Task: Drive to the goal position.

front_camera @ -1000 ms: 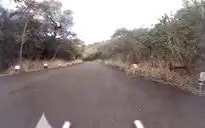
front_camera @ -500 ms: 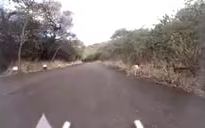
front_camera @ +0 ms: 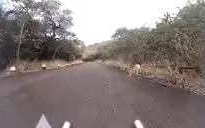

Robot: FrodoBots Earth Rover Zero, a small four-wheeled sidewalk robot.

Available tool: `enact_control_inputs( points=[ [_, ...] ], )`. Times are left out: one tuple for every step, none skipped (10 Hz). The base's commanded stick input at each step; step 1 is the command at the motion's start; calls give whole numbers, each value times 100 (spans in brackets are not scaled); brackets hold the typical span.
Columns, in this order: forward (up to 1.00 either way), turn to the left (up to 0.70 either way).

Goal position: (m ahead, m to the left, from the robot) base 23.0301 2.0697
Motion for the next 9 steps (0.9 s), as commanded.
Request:
enact_control_inputs(
  points=[
    [50,0],
    [50,0],
    [50,0],
    [50,0],
    [50,0],
    [50,0],
    [50,0],
    [50,0],
    [50,0]
  ],
)
